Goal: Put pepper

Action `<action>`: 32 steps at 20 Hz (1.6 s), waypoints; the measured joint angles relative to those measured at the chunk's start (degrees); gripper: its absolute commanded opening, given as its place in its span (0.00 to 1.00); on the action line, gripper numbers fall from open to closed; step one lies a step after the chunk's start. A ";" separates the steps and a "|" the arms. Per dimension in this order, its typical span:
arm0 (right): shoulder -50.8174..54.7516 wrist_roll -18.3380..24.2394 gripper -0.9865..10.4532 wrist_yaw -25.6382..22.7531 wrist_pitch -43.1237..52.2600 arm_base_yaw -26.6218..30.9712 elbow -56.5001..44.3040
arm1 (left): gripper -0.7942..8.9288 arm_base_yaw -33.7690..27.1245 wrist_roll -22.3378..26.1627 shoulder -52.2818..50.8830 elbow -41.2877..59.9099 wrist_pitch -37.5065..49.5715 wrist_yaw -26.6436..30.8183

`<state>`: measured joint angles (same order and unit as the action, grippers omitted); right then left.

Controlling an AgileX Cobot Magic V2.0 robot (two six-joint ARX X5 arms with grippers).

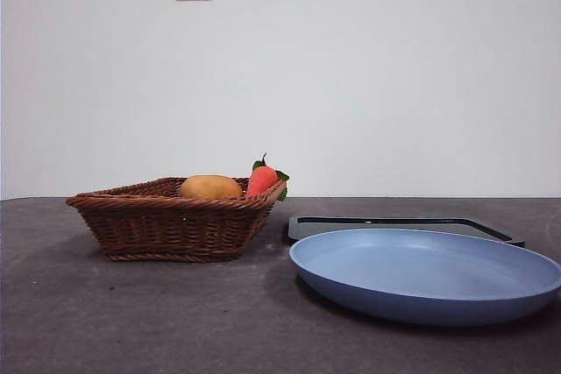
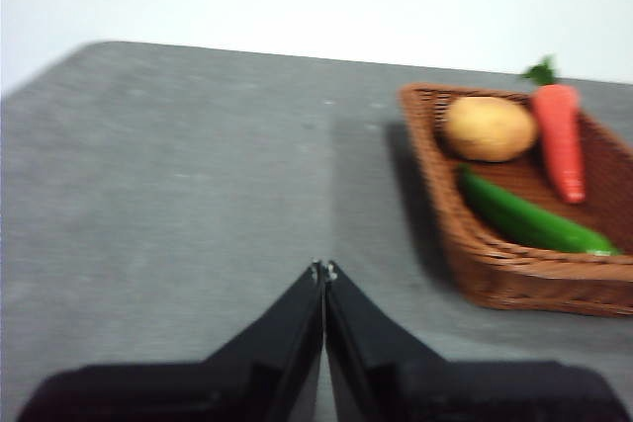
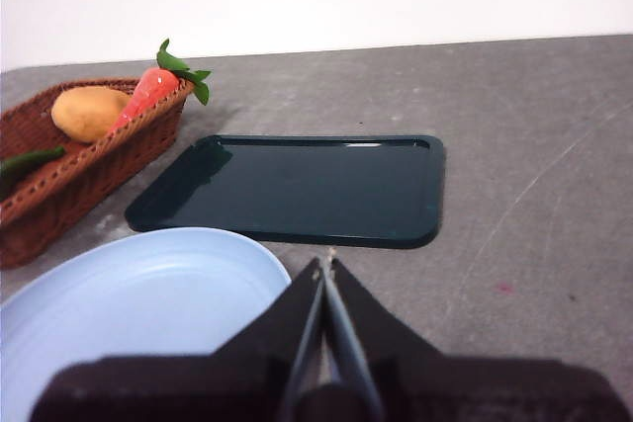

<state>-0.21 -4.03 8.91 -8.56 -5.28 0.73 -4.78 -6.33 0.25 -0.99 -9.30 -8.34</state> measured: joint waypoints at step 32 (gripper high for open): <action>-31.04 -8.39 0.09 10.14 -26.16 0.00 39.41 | 0.09 0.00 -9.49 21.44 -28.13 -18.78 -20.76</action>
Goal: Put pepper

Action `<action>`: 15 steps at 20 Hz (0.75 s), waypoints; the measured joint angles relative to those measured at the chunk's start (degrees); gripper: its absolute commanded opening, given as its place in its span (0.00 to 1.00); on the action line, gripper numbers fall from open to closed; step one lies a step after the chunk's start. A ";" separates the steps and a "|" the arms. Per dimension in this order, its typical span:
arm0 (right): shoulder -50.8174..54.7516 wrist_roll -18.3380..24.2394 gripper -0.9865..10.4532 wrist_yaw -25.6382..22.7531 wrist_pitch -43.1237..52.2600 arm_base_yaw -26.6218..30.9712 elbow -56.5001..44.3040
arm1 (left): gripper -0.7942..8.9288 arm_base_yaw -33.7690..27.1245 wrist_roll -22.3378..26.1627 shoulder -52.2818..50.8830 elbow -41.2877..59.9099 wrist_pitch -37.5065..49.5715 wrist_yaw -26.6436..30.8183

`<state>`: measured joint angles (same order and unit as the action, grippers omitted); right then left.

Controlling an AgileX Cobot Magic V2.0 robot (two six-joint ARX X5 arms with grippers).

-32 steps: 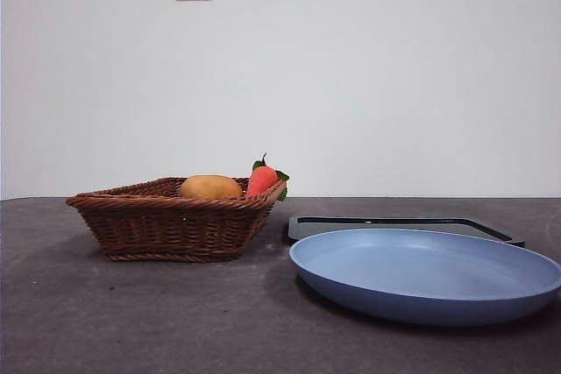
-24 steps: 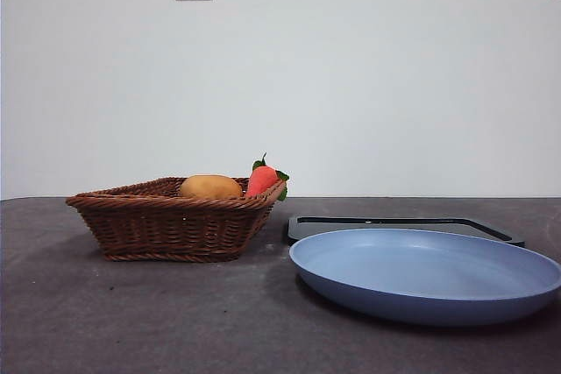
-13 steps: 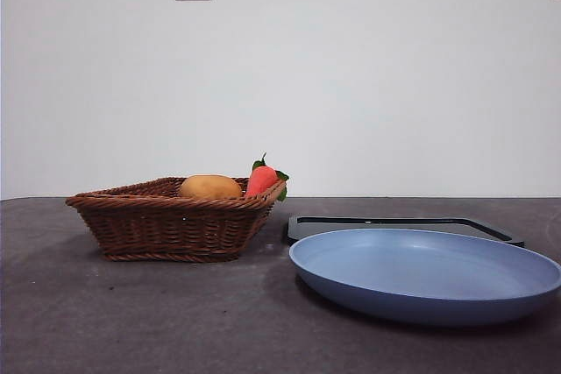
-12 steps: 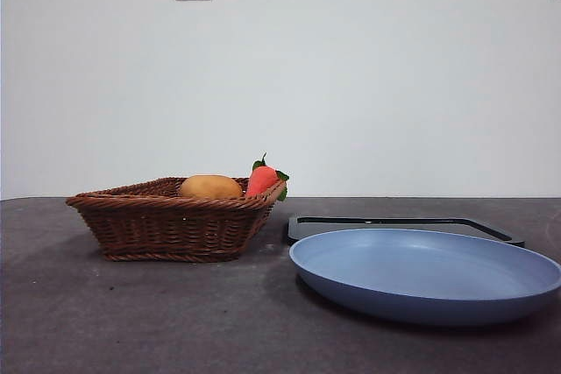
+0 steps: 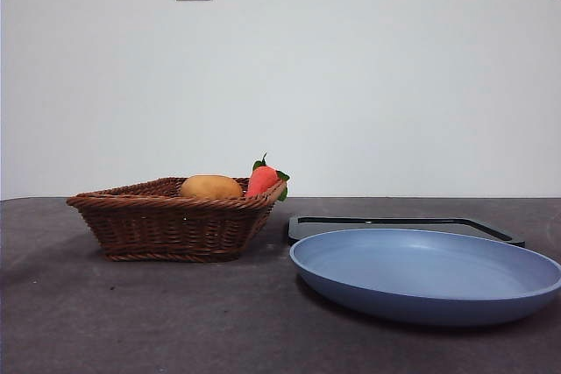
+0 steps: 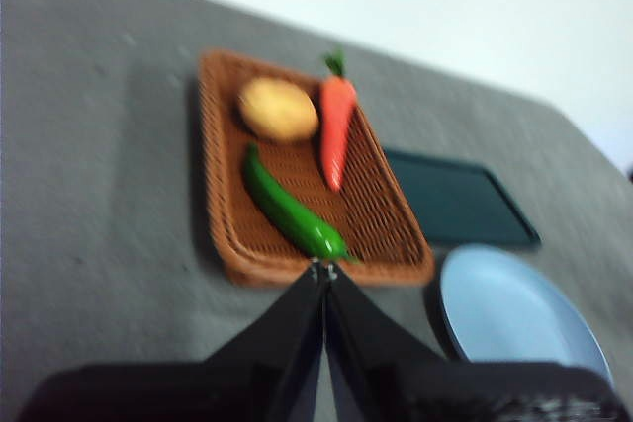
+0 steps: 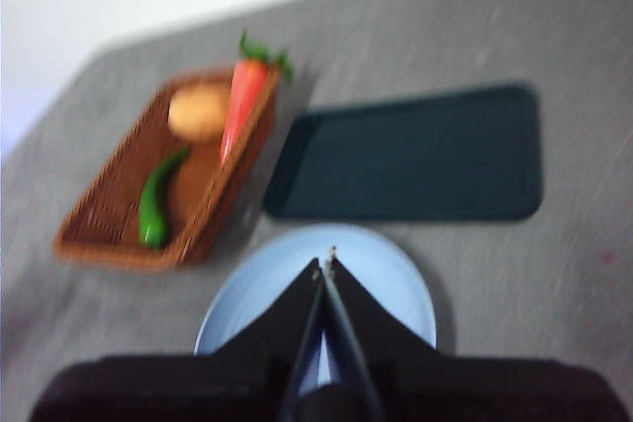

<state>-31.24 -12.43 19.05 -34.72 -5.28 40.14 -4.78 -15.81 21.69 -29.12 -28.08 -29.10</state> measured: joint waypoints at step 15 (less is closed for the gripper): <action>-12.09 16.50 0.35 0.46 -26.10 0.00 13.84 | 0.44 0.00 12.41 13.55 -14.71 -17.33 -8.39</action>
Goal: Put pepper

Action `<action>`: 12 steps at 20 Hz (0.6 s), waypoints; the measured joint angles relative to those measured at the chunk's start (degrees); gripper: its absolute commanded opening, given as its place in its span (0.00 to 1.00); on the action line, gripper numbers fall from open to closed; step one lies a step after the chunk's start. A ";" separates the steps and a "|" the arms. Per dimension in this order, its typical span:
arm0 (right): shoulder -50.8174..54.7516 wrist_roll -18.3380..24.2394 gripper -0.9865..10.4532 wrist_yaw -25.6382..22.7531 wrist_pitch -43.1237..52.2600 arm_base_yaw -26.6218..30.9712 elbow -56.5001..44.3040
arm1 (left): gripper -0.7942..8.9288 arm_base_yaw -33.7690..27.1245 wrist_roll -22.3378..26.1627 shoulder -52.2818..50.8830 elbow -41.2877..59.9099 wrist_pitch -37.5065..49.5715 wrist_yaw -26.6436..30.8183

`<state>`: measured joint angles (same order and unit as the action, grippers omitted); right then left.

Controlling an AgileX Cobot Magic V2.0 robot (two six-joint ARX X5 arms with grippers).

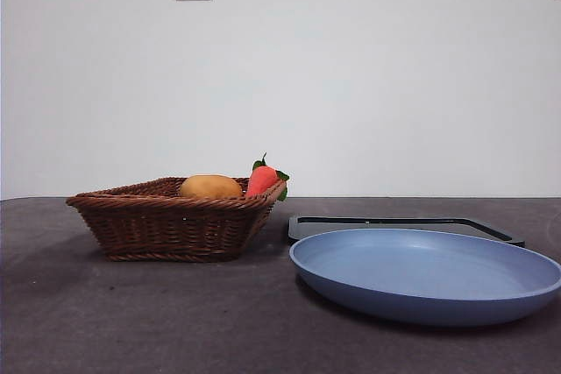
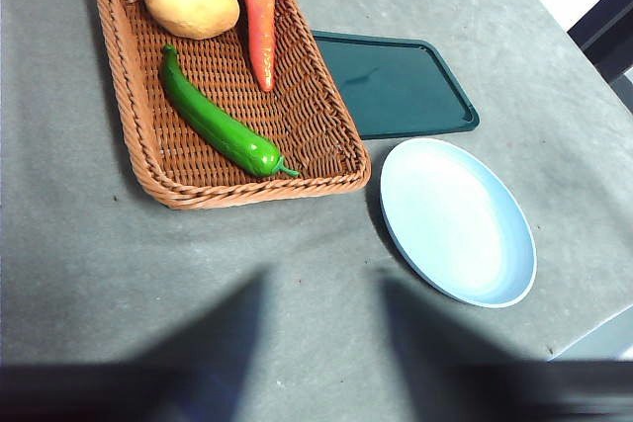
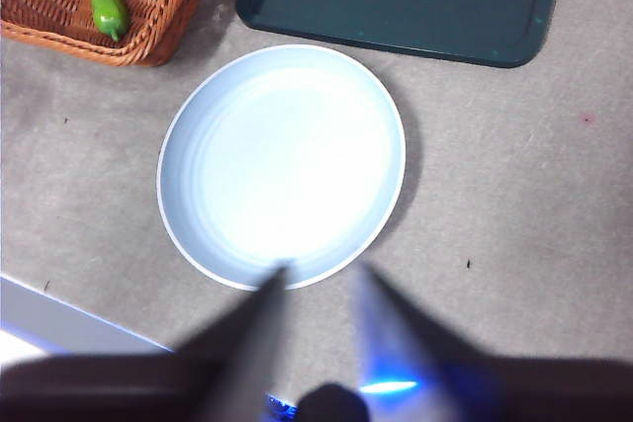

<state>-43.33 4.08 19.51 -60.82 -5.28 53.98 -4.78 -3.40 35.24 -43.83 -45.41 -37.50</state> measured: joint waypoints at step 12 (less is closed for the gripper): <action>-22.01 -0.72 0.35 2.86 12.79 0.00 0.00 | 0.44 0.00 -0.04 0.00 0.00 0.00 -0.24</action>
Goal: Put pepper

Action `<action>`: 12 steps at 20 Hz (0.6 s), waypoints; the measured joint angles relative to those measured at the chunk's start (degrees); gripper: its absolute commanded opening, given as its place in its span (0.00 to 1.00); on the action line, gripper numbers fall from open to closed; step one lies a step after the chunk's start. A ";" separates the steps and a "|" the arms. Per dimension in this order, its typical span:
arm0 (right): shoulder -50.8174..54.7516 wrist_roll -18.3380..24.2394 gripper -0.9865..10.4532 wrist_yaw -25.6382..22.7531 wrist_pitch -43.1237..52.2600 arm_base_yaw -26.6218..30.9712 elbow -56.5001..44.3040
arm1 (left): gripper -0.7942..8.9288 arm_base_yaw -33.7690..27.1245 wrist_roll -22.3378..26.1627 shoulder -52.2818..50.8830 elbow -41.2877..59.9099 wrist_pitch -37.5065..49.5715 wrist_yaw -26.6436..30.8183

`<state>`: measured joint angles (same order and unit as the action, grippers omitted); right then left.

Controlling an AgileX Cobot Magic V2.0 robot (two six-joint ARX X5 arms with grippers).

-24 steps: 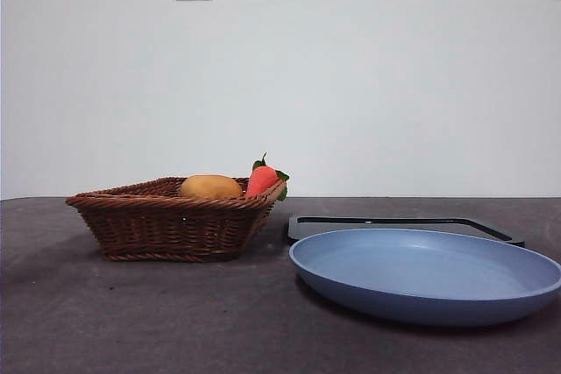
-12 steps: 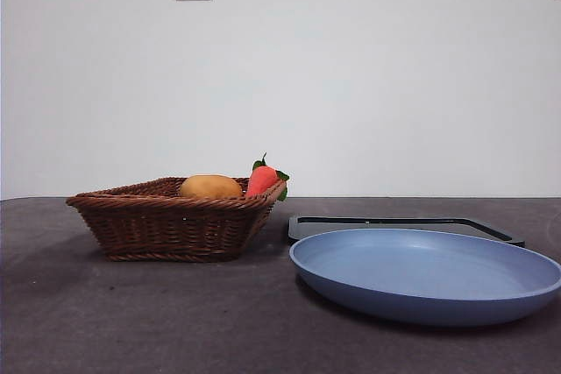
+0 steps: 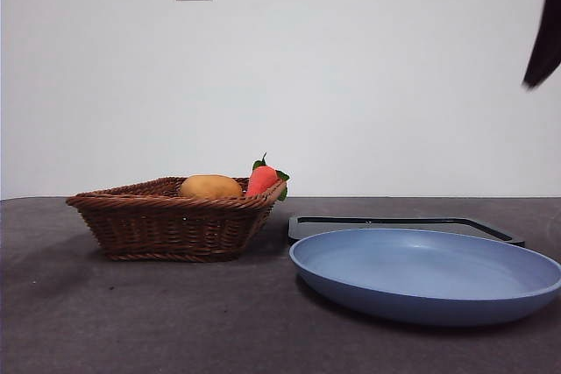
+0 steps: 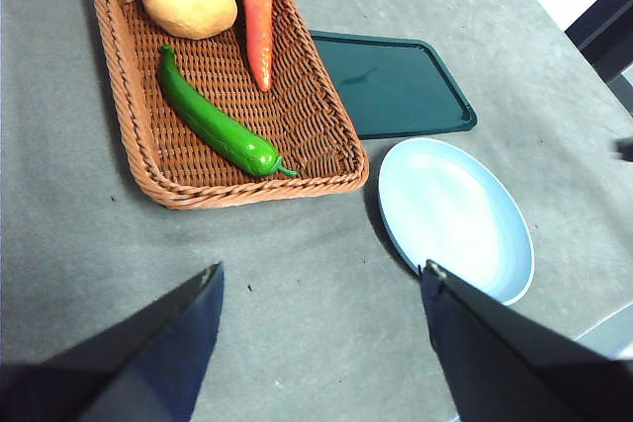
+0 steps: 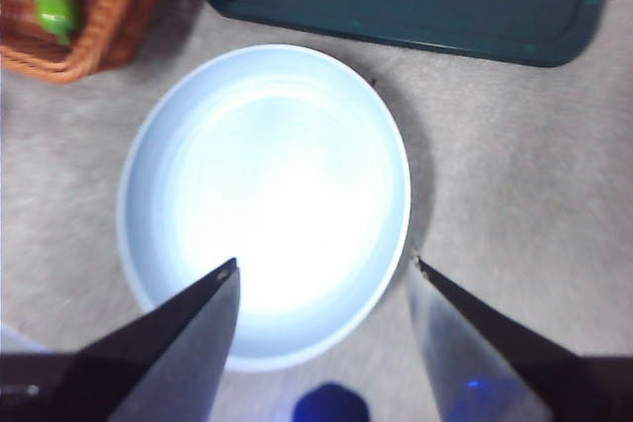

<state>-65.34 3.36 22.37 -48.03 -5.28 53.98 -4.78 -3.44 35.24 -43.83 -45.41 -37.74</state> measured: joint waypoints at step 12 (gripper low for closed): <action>-25.27 -0.09 0.31 0.00 9.86 0.00 0.02 | 0.44 0.00 0.00 0.00 0.00 0.00 0.02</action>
<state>-90.61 3.27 22.37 -38.17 -5.28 54.00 -4.78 -3.44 35.24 -43.83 -45.41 -37.71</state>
